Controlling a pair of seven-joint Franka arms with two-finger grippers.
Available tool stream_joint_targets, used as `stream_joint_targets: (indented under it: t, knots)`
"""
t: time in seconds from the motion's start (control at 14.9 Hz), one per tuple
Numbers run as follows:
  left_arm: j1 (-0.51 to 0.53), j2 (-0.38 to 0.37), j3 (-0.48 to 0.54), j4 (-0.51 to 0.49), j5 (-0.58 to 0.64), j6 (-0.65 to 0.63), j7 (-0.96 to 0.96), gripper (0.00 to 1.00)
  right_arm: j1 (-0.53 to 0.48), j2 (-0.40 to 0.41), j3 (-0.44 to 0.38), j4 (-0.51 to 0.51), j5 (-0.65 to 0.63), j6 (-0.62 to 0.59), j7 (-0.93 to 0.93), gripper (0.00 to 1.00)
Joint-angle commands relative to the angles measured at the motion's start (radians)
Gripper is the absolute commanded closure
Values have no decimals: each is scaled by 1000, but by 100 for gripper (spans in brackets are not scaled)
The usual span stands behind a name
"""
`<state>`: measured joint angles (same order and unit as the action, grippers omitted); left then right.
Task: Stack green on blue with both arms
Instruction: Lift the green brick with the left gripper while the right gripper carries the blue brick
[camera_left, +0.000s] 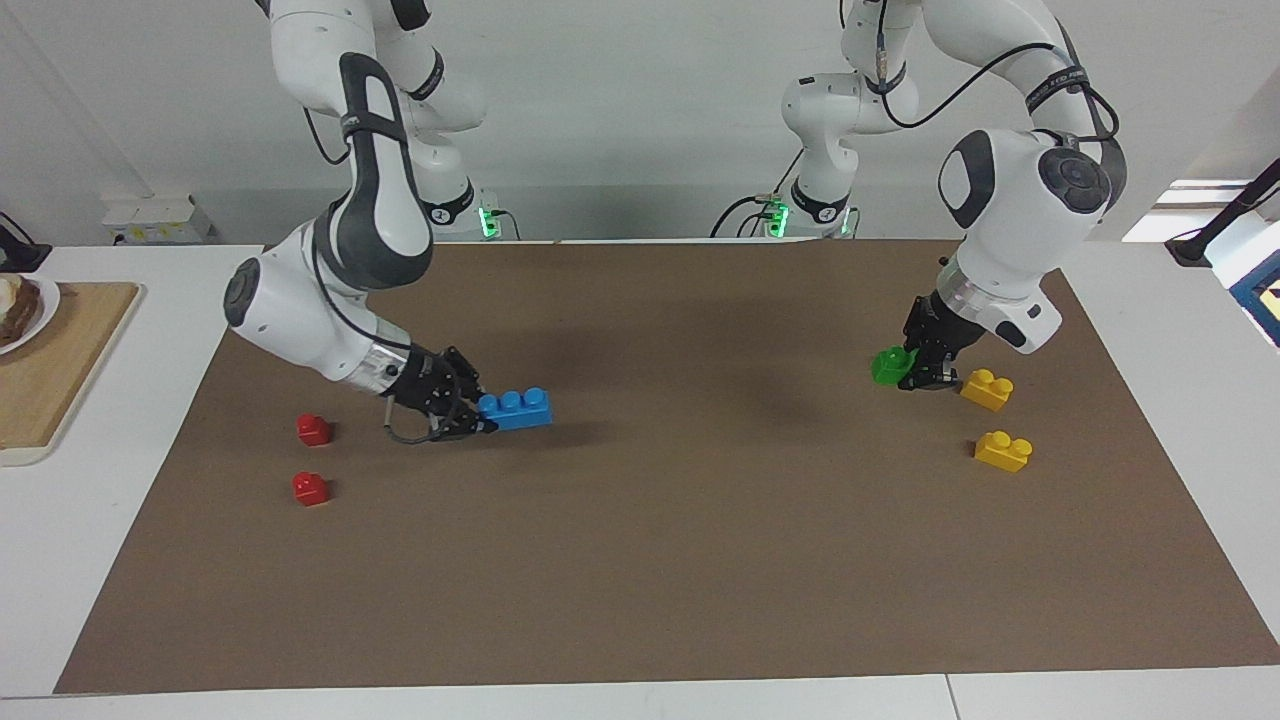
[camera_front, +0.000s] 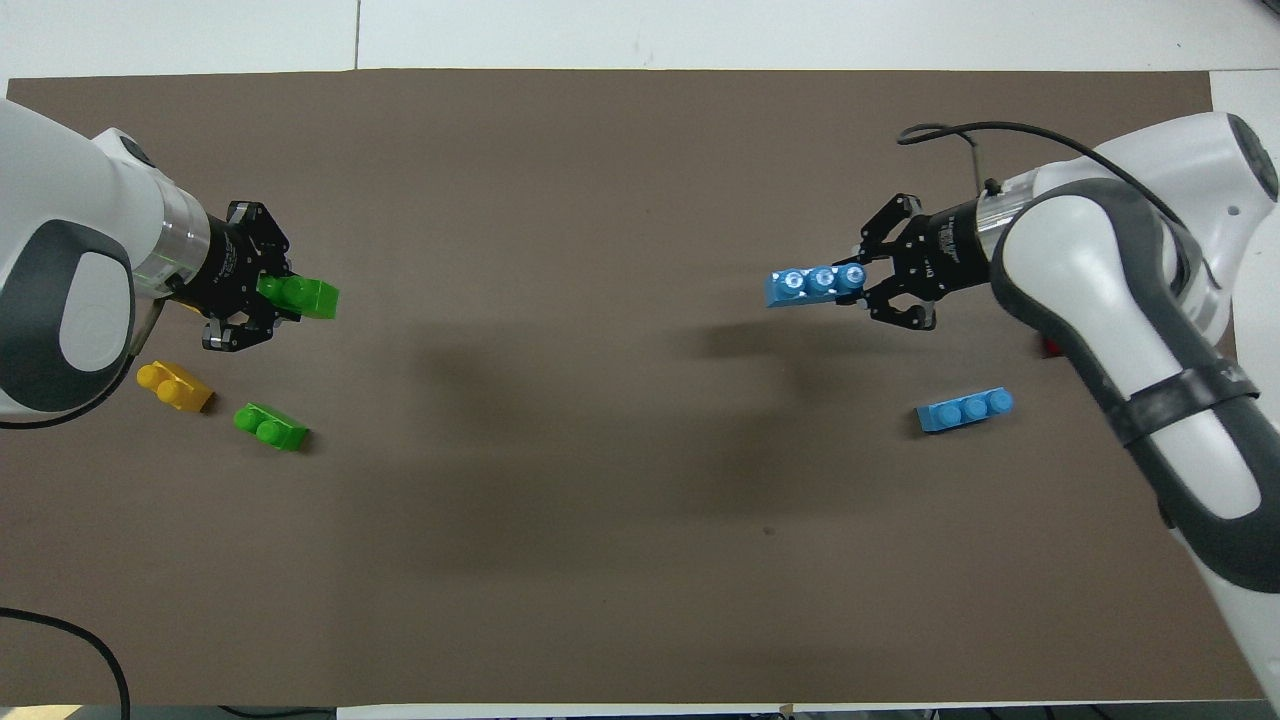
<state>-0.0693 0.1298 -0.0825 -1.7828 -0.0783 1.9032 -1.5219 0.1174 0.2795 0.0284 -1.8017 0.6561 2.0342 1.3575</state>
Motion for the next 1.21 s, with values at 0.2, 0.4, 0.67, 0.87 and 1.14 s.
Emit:
stream_joint_targets:
  t: [0.2, 0.4, 0.67, 0.87, 1.14]
  knots:
    - [-26, -29, 6, 8, -12, -30, -93, 100, 232, 12, -2, -27, 92, 240, 161, 100]
    - [-27, -29, -5, 6, -12, -26, -106, 100, 310, 47, -1, -53, 102, 325, 158, 100]
    - [-82, -39, -17, -12, -12, -6, -167, 100, 361, 113, -2, -54, 114, 399, 160, 100]
    - [-136, -41, -19, -29, -12, 30, -247, 100, 361, 112, -2, -79, 137, 405, 172, 100]
    - [-234, -44, -17, -81, -12, 100, -371, 100, 361, 122, -2, -93, 158, 409, 195, 100]
